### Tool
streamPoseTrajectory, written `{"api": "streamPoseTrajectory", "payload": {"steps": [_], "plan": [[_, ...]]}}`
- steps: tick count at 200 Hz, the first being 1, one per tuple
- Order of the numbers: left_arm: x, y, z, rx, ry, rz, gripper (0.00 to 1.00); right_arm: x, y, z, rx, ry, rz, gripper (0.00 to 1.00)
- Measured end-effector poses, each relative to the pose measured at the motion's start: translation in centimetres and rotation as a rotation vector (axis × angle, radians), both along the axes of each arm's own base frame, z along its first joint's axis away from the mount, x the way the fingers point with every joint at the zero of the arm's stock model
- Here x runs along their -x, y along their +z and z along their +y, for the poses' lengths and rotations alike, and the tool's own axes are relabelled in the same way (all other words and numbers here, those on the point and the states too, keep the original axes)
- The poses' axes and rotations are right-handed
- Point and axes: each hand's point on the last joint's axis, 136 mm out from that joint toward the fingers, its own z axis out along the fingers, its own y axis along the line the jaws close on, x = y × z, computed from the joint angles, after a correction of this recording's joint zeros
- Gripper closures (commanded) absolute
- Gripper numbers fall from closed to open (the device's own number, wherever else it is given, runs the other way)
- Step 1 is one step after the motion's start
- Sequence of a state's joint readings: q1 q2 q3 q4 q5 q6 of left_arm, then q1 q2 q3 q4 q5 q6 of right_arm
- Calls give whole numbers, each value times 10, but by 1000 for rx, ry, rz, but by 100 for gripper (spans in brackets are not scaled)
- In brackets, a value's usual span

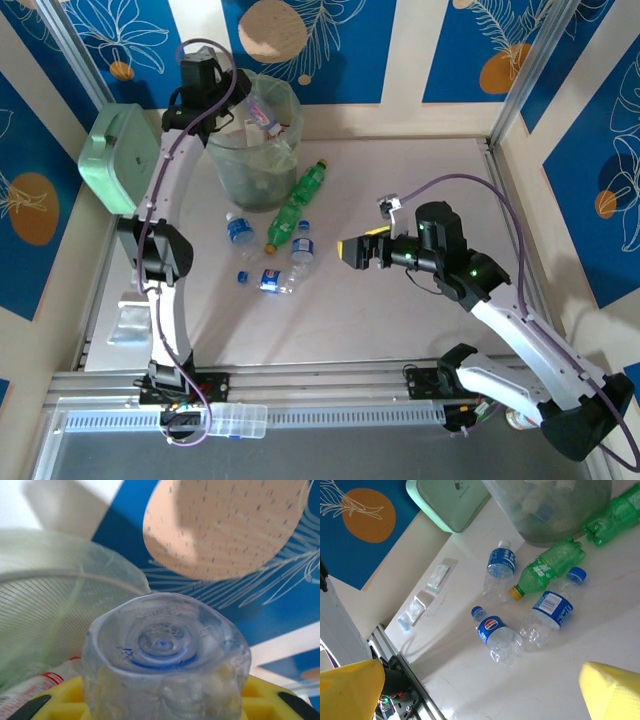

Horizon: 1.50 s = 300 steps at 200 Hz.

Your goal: Put the plastic bottles in the bin

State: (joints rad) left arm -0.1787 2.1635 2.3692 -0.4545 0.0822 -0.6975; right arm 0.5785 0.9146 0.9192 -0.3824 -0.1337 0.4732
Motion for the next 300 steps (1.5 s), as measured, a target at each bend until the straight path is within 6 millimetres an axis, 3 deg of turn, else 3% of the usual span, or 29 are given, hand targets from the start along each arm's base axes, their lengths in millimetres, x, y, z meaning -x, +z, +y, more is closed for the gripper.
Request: {"api": "streamPoseTrajectory", "payload": {"steps": [27,63,77,107,128,144,163,182,216,247,266,300], "plan": [[-6,-35,-24,-7,-98,66,93,-2,-11,7,17,10,33,0],[-8,-76,-40,-101,-148,136,85,-2,-23,18,42,36,65,0],[-7,-78,-43,-123,-160,136,75,-1,-25,23,50,49,72,0],[-6,-75,-45,-139,-179,124,37,-1,-20,29,51,61,65,0],[-4,-76,-50,-147,-200,121,26,-3,-16,30,49,55,53,0],[-3,-76,-52,-155,-214,117,25,-3,-15,30,53,50,48,0],[0,-68,-51,-163,-216,103,24,-1,-15,30,59,50,39,0],[7,-44,-48,-169,-206,66,22,2,-12,29,62,52,29,0],[42,28,-39,-148,-195,-47,22,6,-1,24,64,38,-20,0],[90,85,-33,-103,-190,-141,24,13,19,14,35,14,-82,0],[122,96,-36,-71,-202,-160,24,16,27,9,21,4,-106,0],[177,77,-52,14,-242,-103,26,16,26,8,16,-6,-98,0]]}}
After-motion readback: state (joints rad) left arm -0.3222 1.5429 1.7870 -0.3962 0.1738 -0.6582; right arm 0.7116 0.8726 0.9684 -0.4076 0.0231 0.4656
